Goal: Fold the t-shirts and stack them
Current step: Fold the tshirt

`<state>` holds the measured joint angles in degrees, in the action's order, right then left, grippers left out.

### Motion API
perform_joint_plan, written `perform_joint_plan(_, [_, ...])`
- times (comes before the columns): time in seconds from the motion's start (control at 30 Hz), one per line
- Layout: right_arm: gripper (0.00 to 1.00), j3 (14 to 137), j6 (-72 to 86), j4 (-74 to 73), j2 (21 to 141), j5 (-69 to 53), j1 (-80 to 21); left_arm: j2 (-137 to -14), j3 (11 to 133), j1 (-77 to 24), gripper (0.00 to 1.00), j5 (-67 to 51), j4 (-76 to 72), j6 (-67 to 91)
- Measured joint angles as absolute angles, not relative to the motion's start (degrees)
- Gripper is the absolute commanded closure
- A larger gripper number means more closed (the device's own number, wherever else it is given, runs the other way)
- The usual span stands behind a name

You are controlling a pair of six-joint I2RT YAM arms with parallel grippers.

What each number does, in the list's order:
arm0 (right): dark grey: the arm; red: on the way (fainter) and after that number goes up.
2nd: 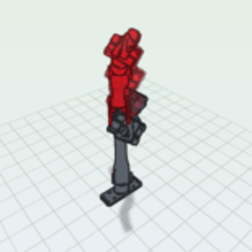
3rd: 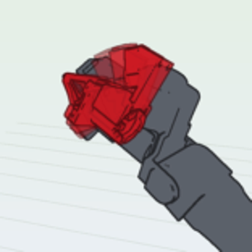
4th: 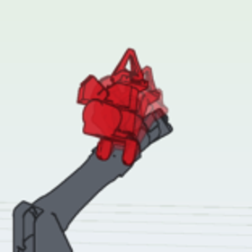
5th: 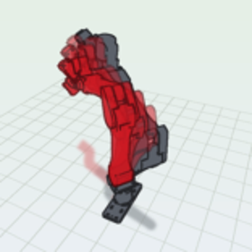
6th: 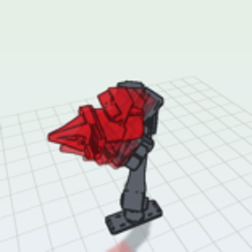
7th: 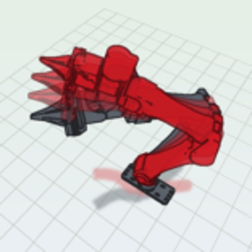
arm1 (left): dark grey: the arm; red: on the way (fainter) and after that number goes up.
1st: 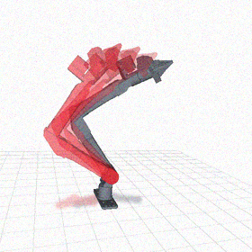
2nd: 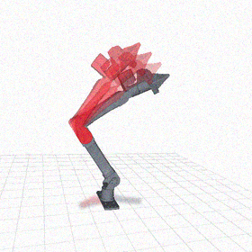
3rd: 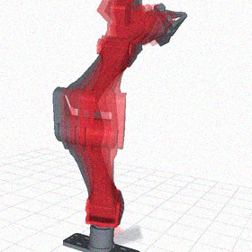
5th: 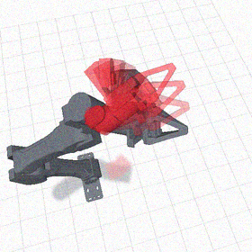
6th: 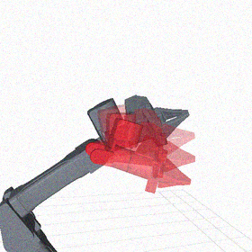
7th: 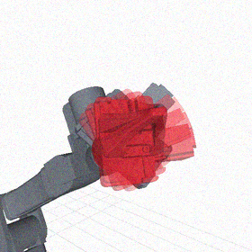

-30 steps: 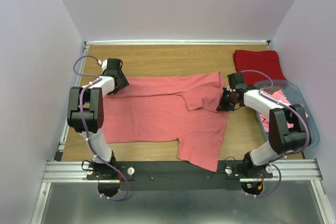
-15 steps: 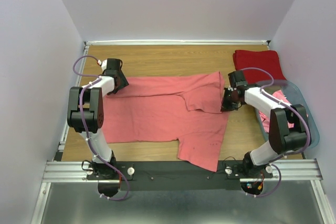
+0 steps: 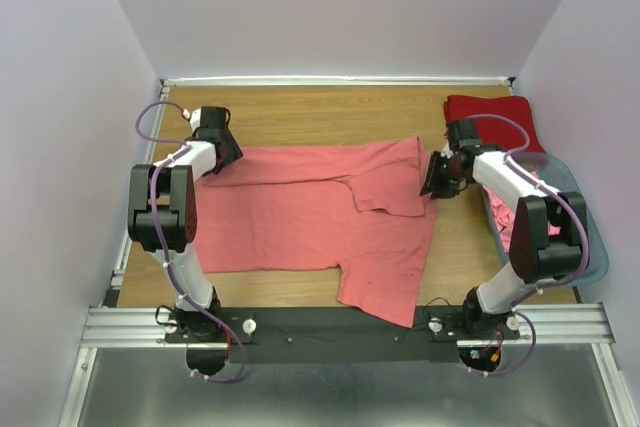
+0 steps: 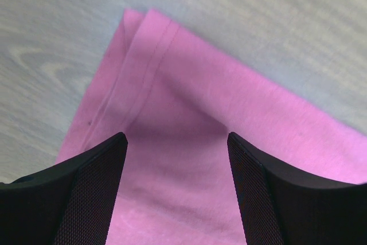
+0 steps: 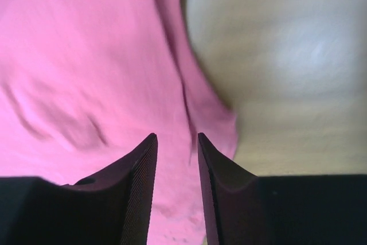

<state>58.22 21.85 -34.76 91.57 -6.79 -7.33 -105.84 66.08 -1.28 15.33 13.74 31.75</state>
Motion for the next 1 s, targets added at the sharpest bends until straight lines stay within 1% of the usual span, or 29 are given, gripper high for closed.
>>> perform_joint_plan(0.13, [0.58,65.36,22.06,-33.93,95.11,-8.54,-3.03,-107.04,69.36,-0.80,0.21,15.33,14.28,31.77])
perform_joint_plan(0.3, [0.59,75.11,27.09,-26.46,102.96,-10.98,1.43,-109.67,73.54,-0.60,0.21,15.09,14.90,31.79])
perform_joint_plan(0.4, [0.59,78.52,30.33,-22.68,107.48,-12.05,2.46,-111.85,75.64,-0.60,0.23,14.55,15.16,31.86])
perform_joint_plan(0.6, [0.59,86.85,36.25,-15.25,119.26,-16.23,2.70,-114.34,76.62,-0.60,0.24,14.00,15.84,32.18])
perform_joint_plan(0.73, [0.60,88.07,38.63,-12.95,122.23,-19.51,2.61,-114.52,77.01,0.19,0.25,13.06,15.92,32.53])
perform_joint_plan(0.87, [0.67,88.07,40.18,-11.57,123.76,-22.02,2.61,-114.76,77.25,0.93,0.27,12.75,15.88,32.77])
perform_joint_plan(1.0, [0.67,87.57,40.77,-10.20,123.76,-23.20,2.61,-114.87,77.34,1.41,0.27,12.43,15.77,32.86])
